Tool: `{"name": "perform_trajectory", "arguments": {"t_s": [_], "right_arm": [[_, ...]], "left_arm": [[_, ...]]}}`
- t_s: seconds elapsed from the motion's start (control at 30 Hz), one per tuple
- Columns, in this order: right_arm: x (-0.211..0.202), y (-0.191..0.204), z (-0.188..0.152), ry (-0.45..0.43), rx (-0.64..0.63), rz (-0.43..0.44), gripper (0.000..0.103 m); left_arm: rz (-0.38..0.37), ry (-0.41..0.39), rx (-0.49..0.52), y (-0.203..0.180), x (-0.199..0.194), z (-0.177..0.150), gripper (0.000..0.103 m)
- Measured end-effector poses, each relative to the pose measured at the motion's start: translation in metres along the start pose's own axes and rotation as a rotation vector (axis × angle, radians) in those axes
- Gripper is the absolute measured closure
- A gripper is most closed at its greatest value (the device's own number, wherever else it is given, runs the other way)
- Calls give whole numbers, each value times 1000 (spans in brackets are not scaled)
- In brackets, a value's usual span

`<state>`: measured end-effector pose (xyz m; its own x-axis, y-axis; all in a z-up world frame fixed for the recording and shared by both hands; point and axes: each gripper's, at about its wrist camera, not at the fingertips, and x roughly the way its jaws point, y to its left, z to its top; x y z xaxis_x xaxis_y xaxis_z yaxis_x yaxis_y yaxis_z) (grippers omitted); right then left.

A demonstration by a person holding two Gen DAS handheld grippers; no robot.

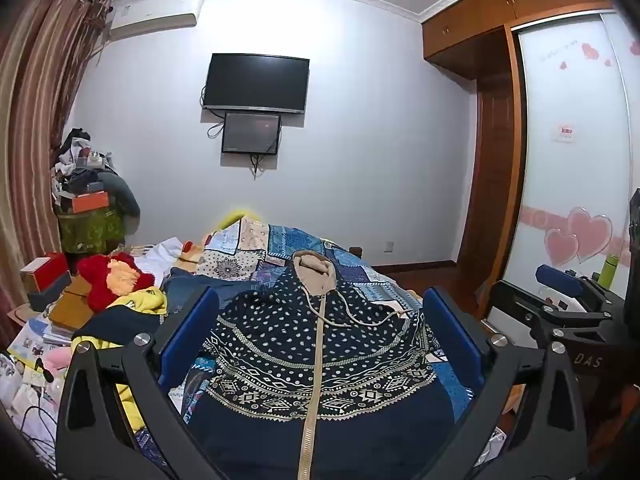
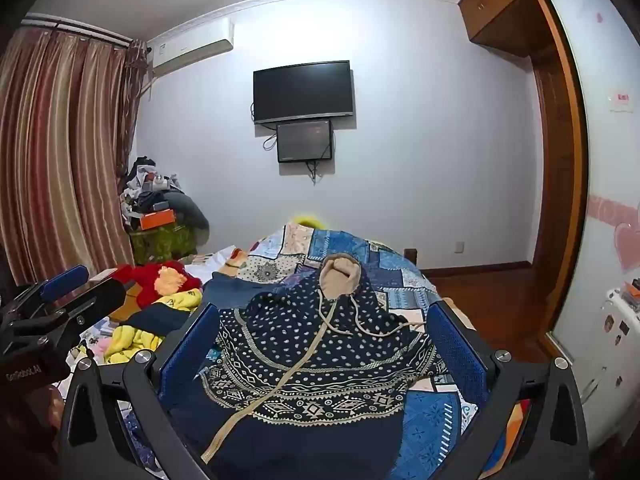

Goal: Fold large clothes

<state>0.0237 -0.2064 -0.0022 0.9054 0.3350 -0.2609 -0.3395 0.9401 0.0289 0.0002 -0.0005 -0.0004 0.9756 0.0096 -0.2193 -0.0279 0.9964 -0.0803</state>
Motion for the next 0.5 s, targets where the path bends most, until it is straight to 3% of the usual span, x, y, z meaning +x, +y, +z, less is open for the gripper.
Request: {"name": "perform_trajectory", "arguments": {"t_s": [0.5], "right_arm": [[1,2,1,2,-3,-2,0]], "left_arm": [[4,44,-38,12,12,-5,0]]}}
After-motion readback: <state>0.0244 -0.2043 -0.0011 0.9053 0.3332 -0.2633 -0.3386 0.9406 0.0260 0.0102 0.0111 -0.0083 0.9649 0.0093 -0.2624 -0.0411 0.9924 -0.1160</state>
